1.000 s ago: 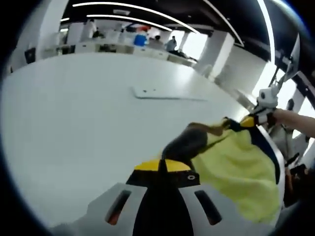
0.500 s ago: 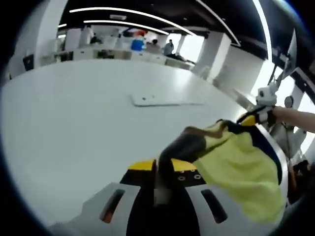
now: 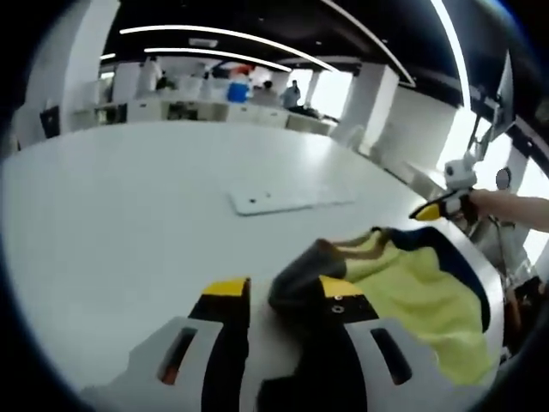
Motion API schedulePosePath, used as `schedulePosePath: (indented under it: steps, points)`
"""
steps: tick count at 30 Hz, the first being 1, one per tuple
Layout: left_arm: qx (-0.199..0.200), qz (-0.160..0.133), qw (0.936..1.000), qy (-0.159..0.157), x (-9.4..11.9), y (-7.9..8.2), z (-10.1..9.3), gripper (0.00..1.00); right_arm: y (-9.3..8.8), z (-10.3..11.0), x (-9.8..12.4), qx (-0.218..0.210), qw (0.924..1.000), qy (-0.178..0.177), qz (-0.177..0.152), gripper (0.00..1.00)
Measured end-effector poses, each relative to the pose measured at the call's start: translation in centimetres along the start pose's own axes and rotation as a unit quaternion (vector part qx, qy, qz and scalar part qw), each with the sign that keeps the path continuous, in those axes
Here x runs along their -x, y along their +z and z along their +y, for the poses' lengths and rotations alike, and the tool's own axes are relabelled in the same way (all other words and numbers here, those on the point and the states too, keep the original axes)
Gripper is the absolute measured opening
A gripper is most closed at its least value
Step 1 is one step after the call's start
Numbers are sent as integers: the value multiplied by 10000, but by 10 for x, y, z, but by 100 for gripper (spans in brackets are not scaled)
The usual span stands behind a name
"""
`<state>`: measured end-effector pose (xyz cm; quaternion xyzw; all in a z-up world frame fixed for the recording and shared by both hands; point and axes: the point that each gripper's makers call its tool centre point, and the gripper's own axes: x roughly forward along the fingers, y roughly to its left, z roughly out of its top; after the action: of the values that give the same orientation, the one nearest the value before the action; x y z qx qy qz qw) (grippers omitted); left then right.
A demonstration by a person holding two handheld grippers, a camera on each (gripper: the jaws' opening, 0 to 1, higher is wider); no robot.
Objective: Fold the garment on the visible template until the final outline fits inside the template.
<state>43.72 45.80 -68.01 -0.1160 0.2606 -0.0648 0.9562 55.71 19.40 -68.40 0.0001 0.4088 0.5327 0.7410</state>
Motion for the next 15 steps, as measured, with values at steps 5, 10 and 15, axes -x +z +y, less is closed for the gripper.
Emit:
schedulePosePath:
  steps: [5, 10, 15]
  points:
    - [231, 59, 9997, 59, 0, -3, 9, 25, -12, 6, 2, -415, 9985, 232, 273, 17]
    - [319, 206, 9993, 21, 0, -11, 8, 24, -27, 7, -2, -776, 9949, 376, 532, 16]
    - [428, 449, 9981, -44, -3, -26, 6, 17, -22, 9, -7, -870, 9943, 429, 443, 0]
